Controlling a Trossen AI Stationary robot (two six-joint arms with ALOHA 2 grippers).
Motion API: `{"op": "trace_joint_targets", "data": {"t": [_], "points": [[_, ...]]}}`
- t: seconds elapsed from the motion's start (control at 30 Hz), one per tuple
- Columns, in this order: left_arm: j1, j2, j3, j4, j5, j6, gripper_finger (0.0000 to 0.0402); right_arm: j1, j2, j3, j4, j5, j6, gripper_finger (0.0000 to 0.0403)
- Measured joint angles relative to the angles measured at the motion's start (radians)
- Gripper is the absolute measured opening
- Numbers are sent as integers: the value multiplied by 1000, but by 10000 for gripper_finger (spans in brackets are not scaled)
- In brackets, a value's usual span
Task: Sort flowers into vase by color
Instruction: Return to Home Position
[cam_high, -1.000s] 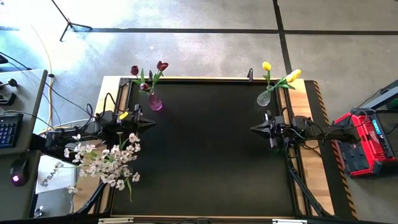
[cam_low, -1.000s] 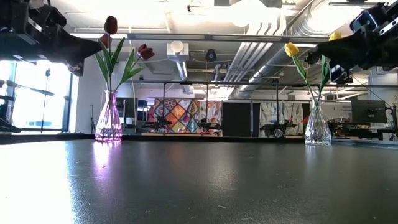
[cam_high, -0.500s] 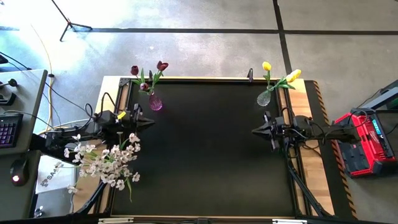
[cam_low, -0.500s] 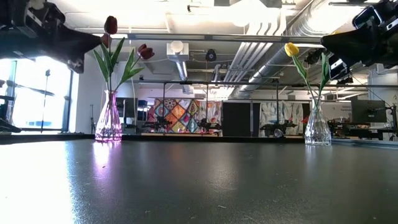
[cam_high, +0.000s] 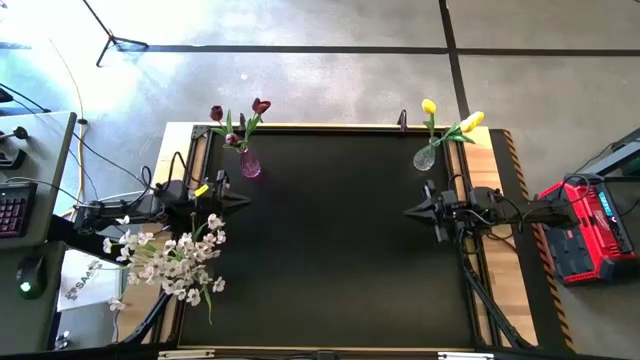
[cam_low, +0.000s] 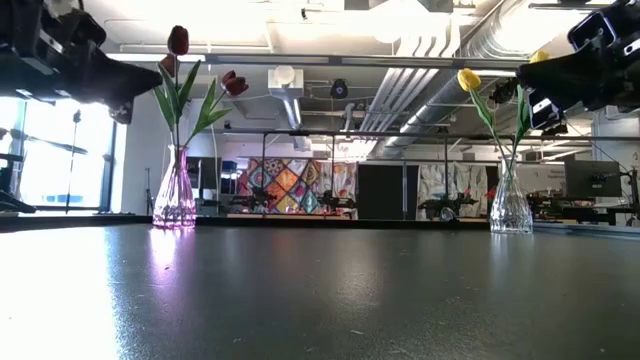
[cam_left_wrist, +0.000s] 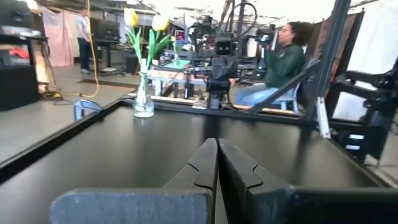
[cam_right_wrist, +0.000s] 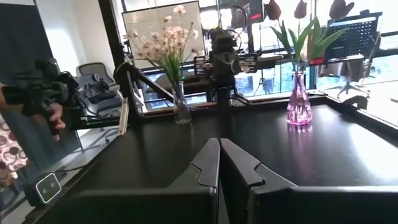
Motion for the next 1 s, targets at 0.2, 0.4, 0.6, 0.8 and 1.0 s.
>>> {"op": "trace_joint_targets", "data": {"t": [0.2,0.4,0.6,0.8,1.0], "points": [[-1,5,0,-19,-2,8,0,0,2,0,-30,1,5,0],[-4,5,0,-24,-1,8,0,0,1,0,-30,22,10,0],[-2,10,0,-25,-1,-39,0,0,1,0,-33,23,42,0],[-2,10,0,-24,-1,-48,0,0,1,0,-33,23,45,0],[-2,10,0,-24,-1,-48,0,0,1,0,-33,24,44,0]]}}
